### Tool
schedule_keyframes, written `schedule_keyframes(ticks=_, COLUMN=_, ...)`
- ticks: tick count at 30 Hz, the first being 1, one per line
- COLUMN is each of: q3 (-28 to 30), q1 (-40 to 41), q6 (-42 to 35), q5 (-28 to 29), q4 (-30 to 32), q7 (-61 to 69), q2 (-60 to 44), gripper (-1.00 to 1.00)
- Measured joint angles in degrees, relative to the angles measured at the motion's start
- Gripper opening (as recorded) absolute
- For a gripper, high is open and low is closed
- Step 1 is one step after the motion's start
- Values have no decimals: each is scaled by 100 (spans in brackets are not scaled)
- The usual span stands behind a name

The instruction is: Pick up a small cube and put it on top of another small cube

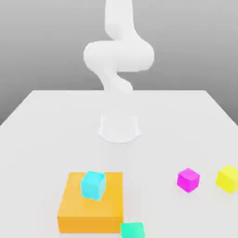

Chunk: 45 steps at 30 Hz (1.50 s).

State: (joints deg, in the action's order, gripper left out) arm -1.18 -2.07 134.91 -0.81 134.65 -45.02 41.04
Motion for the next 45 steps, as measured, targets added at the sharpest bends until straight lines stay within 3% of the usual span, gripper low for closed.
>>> schedule_keyframes(ticks=12, q3=-864, q1=-1011, q6=1648, q5=-245, q4=1473, q7=304, q2=-2553, gripper=0)
schedule_keyframes(ticks=19, q3=-1406, q1=-1523, q6=2586, q5=131, q4=2313, q7=108, q2=-4025, gripper=0)
schedule_keyframes(ticks=22, q3=-1315, q1=-1717, q6=3022, q5=642, q4=2462, q7=-241, q2=-4668, gripper=0)
schedule_keyframes(ticks=27, q3=-455, q1=-2429, q6=3834, q5=1346, q4=2283, q7=-770, q2=-5704, gripper=0)
schedule_keyframes(ticks=28, q3=-338, q1=-2533, q6=3945, q5=1402, q4=2256, q7=-818, q2=-5840, gripper=-100)
schedule_keyframes(ticks=35, q3=-343, q1=-2521, q6=3946, q5=1448, q4=2255, q7=-853, q2=-5841, gripper=-100)
schedule_keyframes(ticks=41, q3=-885, q1=-2197, q6=3075, q5=530, q4=2491, q7=-164, q2=-4726, gripper=-100)
schedule_keyframes(ticks=45, q3=-498, q1=-1510, q6=2347, q5=316, q4=2390, q7=617, q2=-4075, gripper=-100)
